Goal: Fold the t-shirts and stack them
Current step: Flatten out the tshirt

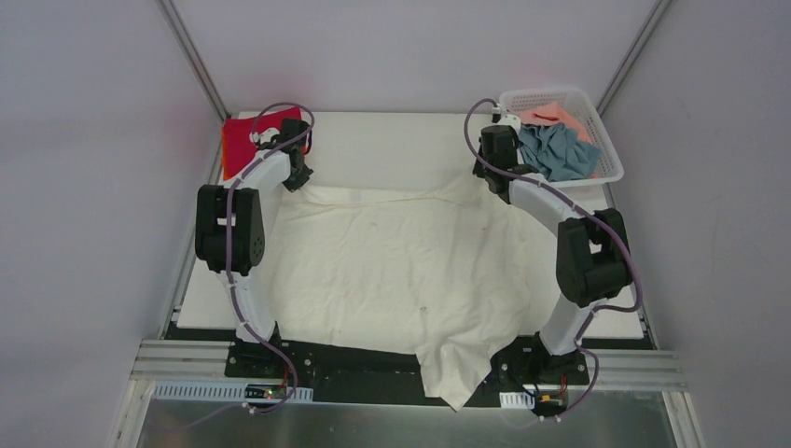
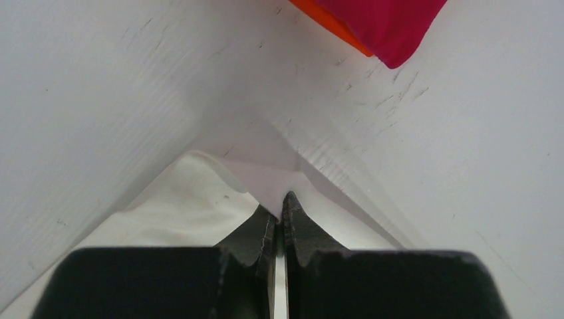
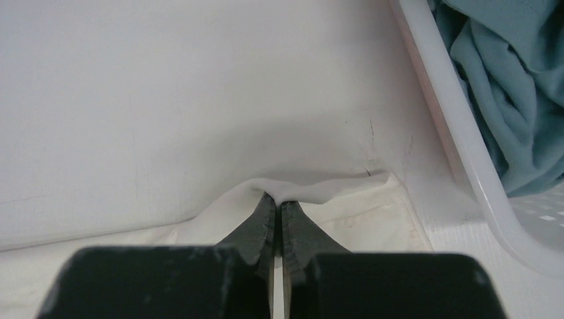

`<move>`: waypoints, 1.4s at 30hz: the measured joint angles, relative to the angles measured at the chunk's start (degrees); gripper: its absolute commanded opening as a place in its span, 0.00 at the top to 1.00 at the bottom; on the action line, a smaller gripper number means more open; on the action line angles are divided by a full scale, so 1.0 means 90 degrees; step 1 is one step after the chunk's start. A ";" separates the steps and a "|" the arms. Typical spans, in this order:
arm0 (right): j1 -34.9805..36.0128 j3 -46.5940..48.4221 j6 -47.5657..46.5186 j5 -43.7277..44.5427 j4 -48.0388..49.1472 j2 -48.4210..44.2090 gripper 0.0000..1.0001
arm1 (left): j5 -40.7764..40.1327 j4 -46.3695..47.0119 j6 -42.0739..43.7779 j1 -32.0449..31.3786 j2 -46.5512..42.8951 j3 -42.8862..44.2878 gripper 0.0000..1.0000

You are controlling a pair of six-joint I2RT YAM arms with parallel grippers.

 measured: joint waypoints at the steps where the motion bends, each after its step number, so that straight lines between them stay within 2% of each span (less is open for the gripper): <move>1: -0.0002 0.0121 0.0019 0.0032 0.0017 0.0138 0.99 | 0.0012 -0.0002 0.0000 0.0029 0.0073 0.0063 1.00; 3: -0.0002 0.0318 0.0046 0.0078 0.0044 0.0369 0.99 | 0.0036 -0.0005 -0.0002 0.0041 0.0255 0.0253 1.00; 5: -0.0005 0.0571 0.0085 0.0155 0.0061 0.0656 0.99 | 0.0097 0.0015 -0.0005 0.0075 0.0432 0.0466 0.91; 6: -0.0007 0.0707 0.0107 0.0192 0.0053 0.0811 0.99 | 0.0134 0.0019 -0.0005 0.0090 0.0508 0.0559 0.84; 8: -0.0015 0.0971 0.0136 0.0262 0.0053 0.1103 0.95 | 0.0175 0.0017 -0.0015 0.0117 0.0673 0.0738 0.61; 9: -0.0017 0.1134 0.0146 0.0316 0.0051 0.1280 0.88 | 0.0182 0.0022 -0.0012 0.0119 0.0775 0.0850 0.46; 10: -0.0022 0.1311 0.0163 0.0369 0.0029 0.1452 0.78 | 0.0199 0.0022 -0.0010 0.0151 0.0877 0.0969 0.36; 11: -0.0027 0.1457 0.0187 0.0430 0.0007 0.1588 0.64 | 0.0223 0.0017 0.0005 0.0160 0.0962 0.1081 0.29; 12: -0.0034 0.1732 0.0177 0.0542 -0.0143 0.1797 0.57 | 0.0260 0.0012 -0.0019 0.0185 0.1022 0.1185 0.22; 15: -0.0049 0.2268 0.0231 0.0673 -0.0522 0.2093 0.24 | 0.0338 0.0012 -0.0012 0.0219 0.1054 0.1328 0.02; 16: -0.0051 0.2348 0.0206 0.0670 -0.0651 0.2096 0.09 | 0.0350 0.0015 -0.0015 0.0238 0.1030 0.1336 0.01; 17: -0.0056 0.2373 0.0260 0.0653 -0.0716 0.2059 0.02 | 0.0369 0.0010 -0.0017 0.0240 0.0998 0.1336 0.01; 18: -0.0056 0.2373 0.0282 0.0588 -0.0787 0.2004 0.01 | 0.0386 -0.0007 -0.0029 0.0240 0.0967 0.1331 0.01; 23: -0.0034 0.1795 0.0457 0.0000 -0.1134 0.1146 0.01 | 0.0668 -0.0049 0.0007 0.0253 0.0313 0.0979 0.01; 30: 0.0015 0.0328 0.1428 -0.1042 -0.1258 -0.0435 0.01 | 0.1078 -0.0063 0.0136 0.0228 -0.1370 -0.0019 0.01; 35: 0.0017 -0.0180 0.2091 -0.1797 -0.1241 -0.0294 0.01 | 0.1394 -0.0090 0.0172 0.0056 -0.1702 -0.0600 0.01; 42: 0.0019 -0.0197 0.2793 -0.2429 -0.0986 0.0605 0.01 | 0.1698 -0.0112 0.0202 -0.0185 -0.0712 -0.0605 0.01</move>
